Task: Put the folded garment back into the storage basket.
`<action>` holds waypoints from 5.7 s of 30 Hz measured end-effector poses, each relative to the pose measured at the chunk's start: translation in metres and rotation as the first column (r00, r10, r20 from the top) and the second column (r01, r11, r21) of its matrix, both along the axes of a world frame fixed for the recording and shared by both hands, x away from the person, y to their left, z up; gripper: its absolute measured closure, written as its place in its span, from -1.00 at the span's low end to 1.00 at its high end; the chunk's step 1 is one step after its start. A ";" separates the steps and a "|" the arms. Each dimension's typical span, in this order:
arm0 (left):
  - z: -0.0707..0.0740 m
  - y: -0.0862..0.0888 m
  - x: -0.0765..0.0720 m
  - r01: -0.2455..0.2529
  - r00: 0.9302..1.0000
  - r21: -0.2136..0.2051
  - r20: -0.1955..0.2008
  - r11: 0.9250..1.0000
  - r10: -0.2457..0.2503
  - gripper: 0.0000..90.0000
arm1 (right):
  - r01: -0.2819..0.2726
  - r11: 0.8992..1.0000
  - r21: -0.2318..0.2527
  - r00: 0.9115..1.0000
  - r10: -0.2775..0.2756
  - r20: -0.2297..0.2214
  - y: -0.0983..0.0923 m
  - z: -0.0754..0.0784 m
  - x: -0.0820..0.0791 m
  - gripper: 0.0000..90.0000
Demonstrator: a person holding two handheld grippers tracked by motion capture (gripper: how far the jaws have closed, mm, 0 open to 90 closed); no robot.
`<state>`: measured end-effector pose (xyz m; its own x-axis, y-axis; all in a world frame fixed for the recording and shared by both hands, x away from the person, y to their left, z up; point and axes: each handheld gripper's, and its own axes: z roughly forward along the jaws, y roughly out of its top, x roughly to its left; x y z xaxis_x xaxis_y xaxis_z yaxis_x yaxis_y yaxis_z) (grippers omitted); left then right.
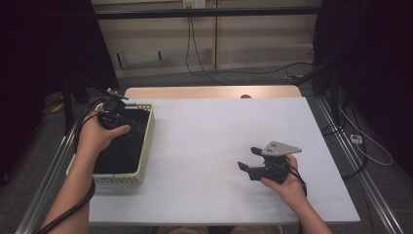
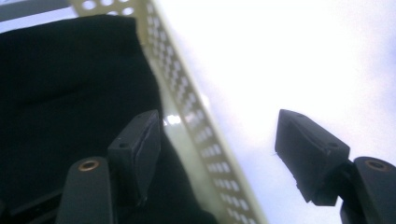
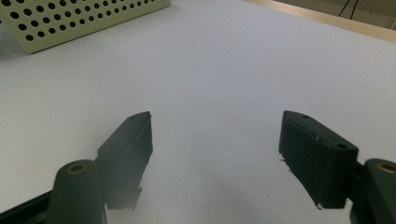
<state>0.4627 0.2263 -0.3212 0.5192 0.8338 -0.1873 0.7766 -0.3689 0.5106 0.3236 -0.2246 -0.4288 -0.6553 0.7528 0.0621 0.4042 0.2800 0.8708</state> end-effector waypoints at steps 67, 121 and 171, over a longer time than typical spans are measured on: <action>-0.061 -0.074 -0.083 0.266 0.964 -0.104 0.035 0.958 -0.264 -0.44 | 0.039 0.997 -0.068 0.997 -0.043 -0.060 -0.061 -0.012 -0.031 -0.46; -0.101 -0.066 -0.116 0.299 0.954 -0.163 0.071 0.940 -0.291 -0.57 | 0.035 0.998 -0.049 0.996 -0.039 -0.081 -0.070 -0.018 -0.043 -0.49; -0.107 -0.064 -0.123 0.342 0.940 -0.177 0.075 0.923 -0.333 -0.75 | 0.003 0.999 -0.034 0.993 -0.006 -0.116 -0.070 -0.026 -0.045 -0.59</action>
<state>0.3392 0.1623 -0.4280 0.7749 0.5607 -0.2918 0.5983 -0.5016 0.6248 0.2788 -0.2950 -0.4546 -0.6418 0.7587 0.1121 0.5030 0.3061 0.8083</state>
